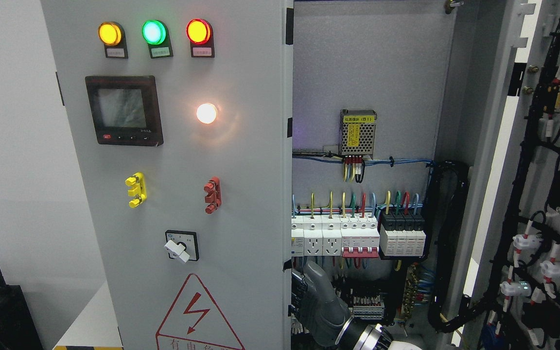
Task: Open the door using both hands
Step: 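Swing the indicator-light door outward with the right hand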
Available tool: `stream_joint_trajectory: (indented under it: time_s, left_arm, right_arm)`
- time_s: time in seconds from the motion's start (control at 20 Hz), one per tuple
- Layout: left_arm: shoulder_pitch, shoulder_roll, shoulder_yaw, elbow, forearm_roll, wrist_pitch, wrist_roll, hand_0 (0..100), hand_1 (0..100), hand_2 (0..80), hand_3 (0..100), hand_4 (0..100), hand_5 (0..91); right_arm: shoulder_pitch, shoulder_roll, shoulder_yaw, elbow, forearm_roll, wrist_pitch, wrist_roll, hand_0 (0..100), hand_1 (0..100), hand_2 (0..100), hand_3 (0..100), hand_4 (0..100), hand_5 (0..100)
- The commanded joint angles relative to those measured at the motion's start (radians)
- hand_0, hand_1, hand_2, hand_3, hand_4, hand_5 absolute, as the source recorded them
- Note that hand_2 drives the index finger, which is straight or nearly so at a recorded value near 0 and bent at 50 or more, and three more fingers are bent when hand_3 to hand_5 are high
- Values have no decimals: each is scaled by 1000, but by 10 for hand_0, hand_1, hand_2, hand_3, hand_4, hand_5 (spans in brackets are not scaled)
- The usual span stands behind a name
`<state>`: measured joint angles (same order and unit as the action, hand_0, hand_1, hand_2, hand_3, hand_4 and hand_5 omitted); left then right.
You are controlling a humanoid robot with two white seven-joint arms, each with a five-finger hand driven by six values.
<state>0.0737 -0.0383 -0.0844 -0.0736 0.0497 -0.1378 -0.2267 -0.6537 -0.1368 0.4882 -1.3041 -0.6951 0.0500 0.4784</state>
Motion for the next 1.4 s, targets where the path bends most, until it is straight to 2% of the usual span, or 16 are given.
stream_joint_trajectory:
  time_s: [0.0,1.35]
  left_arm:
    - [0,0,0,0,1,1,0,0,0,0,0,43,0]
    - [0,0,0,0,1,0,0,0,0,0,0,43,0]
  right_arm:
    - [2,2,10,-14,-24,1,11,0,0,0,0,0,0]
    - [49,14,43,-133,-41,2,17,0,0,0,0,0,0]
